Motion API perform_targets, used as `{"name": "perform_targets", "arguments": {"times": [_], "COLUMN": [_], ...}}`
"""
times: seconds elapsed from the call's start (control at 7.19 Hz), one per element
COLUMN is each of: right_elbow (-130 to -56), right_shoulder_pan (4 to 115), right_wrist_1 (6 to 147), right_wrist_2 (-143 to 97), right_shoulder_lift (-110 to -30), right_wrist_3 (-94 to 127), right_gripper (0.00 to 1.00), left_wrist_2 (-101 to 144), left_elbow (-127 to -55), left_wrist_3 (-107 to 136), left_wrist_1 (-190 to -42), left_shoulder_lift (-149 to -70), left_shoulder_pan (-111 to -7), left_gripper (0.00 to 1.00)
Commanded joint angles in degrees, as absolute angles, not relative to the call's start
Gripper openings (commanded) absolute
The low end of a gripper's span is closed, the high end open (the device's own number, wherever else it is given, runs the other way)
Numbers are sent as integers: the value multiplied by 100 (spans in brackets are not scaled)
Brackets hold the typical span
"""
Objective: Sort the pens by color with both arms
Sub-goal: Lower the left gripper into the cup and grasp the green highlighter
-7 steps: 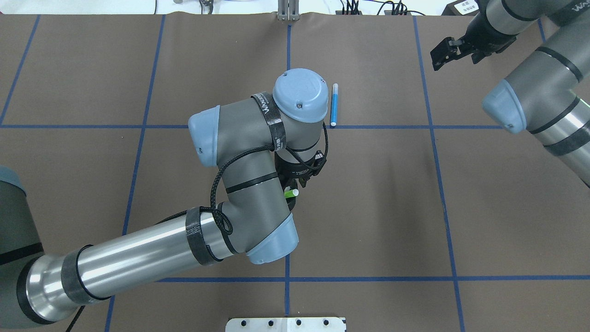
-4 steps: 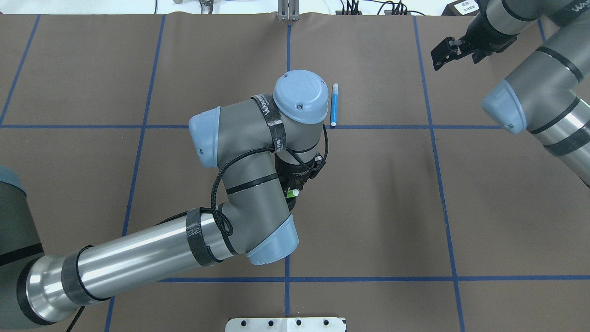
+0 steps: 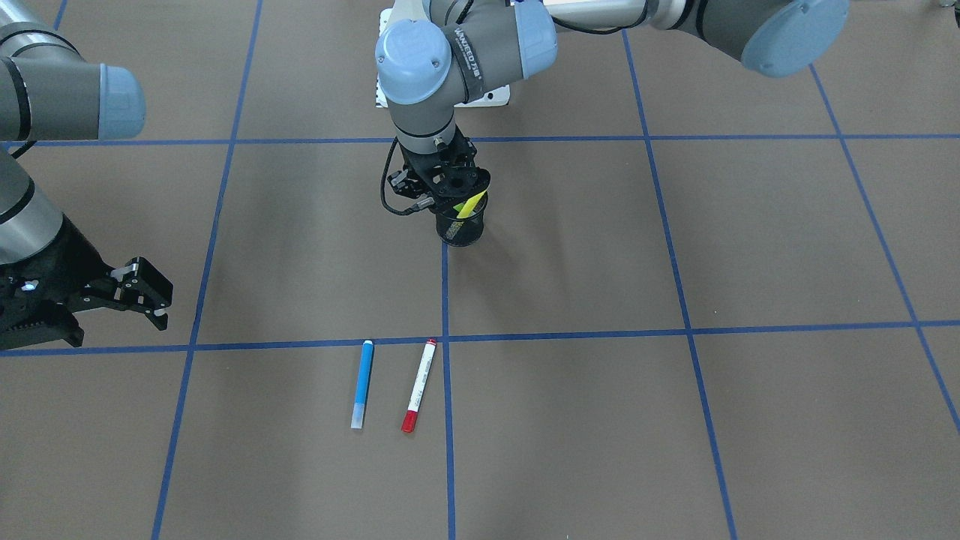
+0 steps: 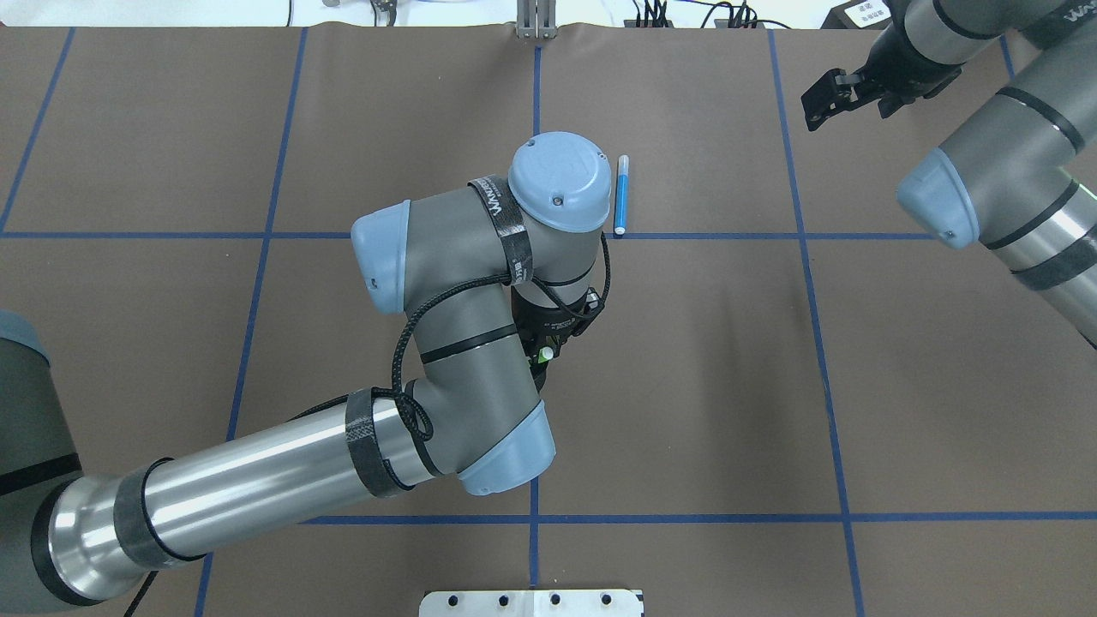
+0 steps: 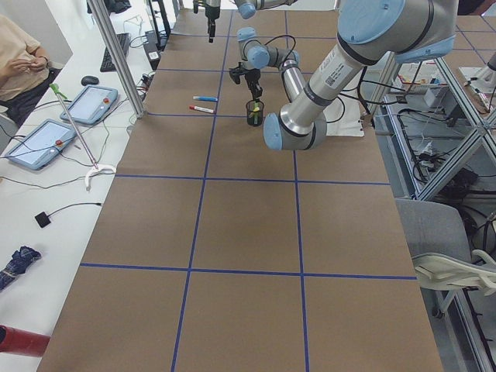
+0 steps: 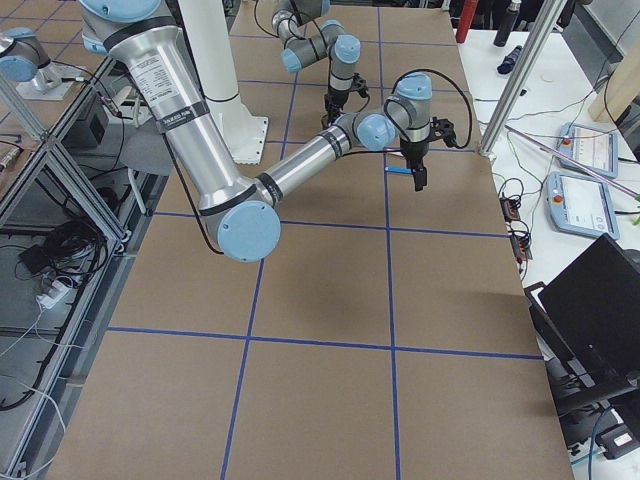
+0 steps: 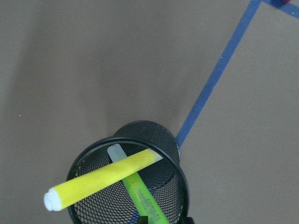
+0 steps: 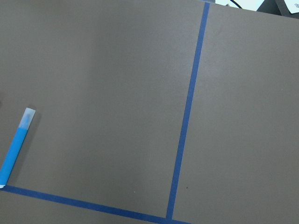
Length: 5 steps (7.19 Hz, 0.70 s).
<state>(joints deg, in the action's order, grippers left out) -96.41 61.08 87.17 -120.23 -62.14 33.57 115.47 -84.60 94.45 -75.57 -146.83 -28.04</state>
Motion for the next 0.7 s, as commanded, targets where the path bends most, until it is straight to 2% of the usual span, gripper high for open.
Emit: {"name": "perform_targets", "arguments": {"times": [0.0, 0.56], "right_elbow": [-9642, -9650], "right_shoulder_pan": [6108, 6117], "right_wrist_1": [8719, 8719], "right_wrist_2": [-12023, -12023], "right_shoulder_lift": [-6214, -6223], "right_wrist_3": [3357, 3357], "right_gripper": [100, 100], "left_wrist_2": [11540, 11522], "left_elbow": [-8490, -8692], "left_wrist_3": [9448, 9440], "left_wrist_1": [-7550, -7497], "left_shoulder_lift": [-14678, -14678], "left_shoulder_pan": [-2777, -2777], "left_gripper": [34, 23]}}
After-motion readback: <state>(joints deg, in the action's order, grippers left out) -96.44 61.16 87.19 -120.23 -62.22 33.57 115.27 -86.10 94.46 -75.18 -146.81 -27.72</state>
